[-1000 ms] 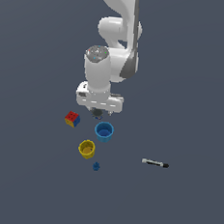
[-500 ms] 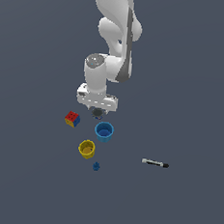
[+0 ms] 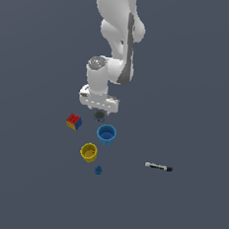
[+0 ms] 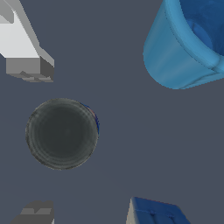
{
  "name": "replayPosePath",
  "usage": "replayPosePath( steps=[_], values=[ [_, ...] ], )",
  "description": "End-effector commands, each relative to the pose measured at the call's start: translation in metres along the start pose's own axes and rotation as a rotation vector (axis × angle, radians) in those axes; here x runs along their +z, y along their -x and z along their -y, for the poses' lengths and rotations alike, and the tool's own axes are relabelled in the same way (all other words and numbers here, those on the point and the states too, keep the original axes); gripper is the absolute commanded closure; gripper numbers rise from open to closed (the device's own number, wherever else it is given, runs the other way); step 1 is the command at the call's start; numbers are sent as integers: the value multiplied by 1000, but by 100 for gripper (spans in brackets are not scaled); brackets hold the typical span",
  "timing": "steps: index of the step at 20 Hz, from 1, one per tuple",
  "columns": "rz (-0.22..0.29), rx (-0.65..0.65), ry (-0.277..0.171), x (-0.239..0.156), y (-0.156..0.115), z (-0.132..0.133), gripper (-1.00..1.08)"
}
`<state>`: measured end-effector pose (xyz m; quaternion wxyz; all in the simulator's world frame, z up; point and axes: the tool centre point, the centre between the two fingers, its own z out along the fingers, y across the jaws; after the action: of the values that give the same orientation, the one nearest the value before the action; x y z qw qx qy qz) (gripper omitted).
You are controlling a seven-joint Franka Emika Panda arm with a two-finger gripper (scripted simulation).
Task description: Pick up a designated object from a clutter of objects.
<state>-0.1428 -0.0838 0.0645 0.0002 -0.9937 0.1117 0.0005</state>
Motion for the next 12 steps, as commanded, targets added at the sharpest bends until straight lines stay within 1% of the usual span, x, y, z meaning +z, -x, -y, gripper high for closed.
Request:
replayPosePath(
  steps=[1, 6, 12],
  values=[
    [0, 0, 0, 0, 0, 0, -92],
    [0, 0, 0, 5, 0, 0, -92],
    [0, 1, 0, 24, 1, 0, -92]
  ],
)
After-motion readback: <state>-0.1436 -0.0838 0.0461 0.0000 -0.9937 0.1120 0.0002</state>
